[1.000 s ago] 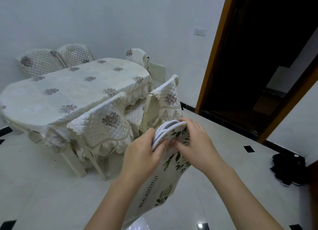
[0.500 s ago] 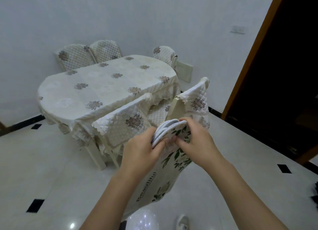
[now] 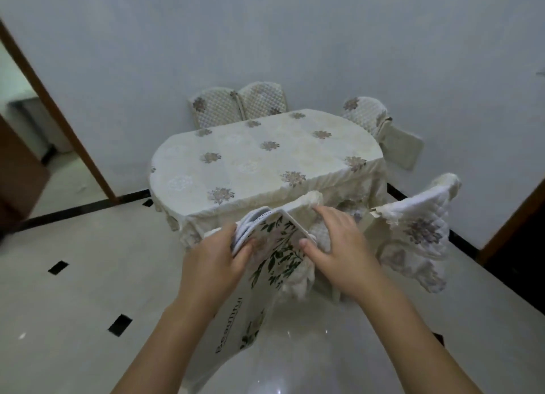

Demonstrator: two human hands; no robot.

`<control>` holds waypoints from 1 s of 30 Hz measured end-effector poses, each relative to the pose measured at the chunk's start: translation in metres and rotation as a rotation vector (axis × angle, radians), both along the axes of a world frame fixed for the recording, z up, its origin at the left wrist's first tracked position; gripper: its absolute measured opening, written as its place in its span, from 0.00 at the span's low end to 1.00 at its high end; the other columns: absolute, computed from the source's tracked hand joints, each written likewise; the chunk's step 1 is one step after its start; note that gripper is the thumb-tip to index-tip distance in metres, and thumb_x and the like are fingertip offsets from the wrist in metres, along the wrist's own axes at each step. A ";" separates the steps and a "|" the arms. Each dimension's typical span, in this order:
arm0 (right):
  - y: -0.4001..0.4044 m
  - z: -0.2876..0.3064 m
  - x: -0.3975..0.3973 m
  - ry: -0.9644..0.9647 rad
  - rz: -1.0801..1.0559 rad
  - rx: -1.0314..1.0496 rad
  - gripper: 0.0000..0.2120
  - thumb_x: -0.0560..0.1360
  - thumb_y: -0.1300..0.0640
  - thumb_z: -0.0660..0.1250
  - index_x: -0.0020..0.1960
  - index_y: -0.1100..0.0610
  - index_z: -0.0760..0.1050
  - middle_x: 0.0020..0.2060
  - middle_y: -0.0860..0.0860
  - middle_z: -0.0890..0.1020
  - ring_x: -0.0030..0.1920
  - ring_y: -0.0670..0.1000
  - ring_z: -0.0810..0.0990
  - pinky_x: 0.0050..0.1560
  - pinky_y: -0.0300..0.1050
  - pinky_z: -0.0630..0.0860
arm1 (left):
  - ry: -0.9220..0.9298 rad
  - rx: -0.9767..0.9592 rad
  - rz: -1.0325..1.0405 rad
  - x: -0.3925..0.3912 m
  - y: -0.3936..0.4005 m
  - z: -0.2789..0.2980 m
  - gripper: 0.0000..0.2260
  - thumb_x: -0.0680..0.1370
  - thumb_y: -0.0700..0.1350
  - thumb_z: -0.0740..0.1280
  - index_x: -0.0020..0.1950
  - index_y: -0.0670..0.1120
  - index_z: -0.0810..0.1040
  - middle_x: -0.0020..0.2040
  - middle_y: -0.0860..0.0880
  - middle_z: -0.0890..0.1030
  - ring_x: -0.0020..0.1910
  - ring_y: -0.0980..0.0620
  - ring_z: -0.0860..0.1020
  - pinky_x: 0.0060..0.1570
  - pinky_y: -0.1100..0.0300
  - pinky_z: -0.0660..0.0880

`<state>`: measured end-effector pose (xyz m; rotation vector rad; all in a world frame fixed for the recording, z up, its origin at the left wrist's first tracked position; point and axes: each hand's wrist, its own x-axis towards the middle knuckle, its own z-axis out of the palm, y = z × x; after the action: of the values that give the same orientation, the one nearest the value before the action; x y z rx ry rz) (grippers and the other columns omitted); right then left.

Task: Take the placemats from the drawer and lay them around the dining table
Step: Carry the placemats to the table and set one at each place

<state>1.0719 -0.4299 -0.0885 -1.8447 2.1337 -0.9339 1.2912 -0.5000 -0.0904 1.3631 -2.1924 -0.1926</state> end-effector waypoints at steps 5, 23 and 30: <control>-0.059 0.003 0.023 0.018 0.136 0.020 0.34 0.77 0.37 0.60 0.77 0.49 0.56 0.75 0.46 0.62 0.75 0.48 0.57 0.75 0.53 0.59 | 0.020 -0.024 0.236 0.049 -0.027 0.012 0.10 0.77 0.56 0.65 0.42 0.53 0.69 0.31 0.55 0.73 0.28 0.56 0.72 0.26 0.59 0.64; -0.218 0.021 0.217 0.088 0.285 0.003 0.32 0.77 0.38 0.61 0.78 0.45 0.56 0.76 0.43 0.60 0.75 0.44 0.55 0.73 0.45 0.55 | 0.232 -0.055 0.427 0.253 -0.160 0.018 0.11 0.78 0.58 0.65 0.40 0.54 0.72 0.29 0.54 0.74 0.27 0.57 0.73 0.26 0.57 0.72; -0.267 0.024 0.291 0.099 0.248 0.023 0.32 0.78 0.40 0.62 0.78 0.45 0.56 0.76 0.44 0.60 0.75 0.46 0.55 0.74 0.47 0.56 | 0.299 -0.088 0.346 0.315 -0.217 0.027 0.10 0.77 0.59 0.64 0.44 0.54 0.74 0.31 0.55 0.75 0.28 0.56 0.74 0.28 0.52 0.76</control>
<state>1.3631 -0.6972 -0.0649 -2.1230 1.8988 -0.7744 1.6061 -0.7174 -0.0634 1.5292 -1.6754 -0.1566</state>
